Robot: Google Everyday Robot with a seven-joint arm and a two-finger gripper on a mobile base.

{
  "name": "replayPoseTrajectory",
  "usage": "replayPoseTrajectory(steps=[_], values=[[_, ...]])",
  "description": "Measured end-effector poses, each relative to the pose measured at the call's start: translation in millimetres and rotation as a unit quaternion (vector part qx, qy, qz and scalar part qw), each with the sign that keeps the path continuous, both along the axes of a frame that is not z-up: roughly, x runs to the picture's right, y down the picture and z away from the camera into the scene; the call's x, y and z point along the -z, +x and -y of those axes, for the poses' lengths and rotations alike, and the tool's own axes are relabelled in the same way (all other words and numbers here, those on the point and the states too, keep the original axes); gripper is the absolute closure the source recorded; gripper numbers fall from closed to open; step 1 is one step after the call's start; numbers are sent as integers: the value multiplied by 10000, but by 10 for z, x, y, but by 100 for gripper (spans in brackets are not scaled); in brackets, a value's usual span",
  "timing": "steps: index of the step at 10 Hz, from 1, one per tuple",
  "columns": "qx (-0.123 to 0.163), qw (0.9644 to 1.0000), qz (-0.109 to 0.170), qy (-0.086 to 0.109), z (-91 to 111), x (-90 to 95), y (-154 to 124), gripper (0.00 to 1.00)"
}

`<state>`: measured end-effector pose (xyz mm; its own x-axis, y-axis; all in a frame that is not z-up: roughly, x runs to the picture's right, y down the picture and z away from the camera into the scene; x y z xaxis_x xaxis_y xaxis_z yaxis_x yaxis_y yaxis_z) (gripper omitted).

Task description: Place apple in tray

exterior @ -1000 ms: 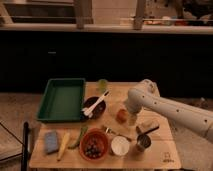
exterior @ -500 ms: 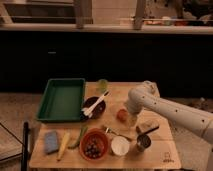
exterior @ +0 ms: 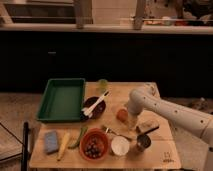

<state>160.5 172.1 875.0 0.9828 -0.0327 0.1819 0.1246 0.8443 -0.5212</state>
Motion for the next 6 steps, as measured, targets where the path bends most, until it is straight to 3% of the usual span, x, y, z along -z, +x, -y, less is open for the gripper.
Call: replayPoseTrajectory(steps=[6], values=[[-57, 9981, 597, 130, 116, 84, -158, 20]])
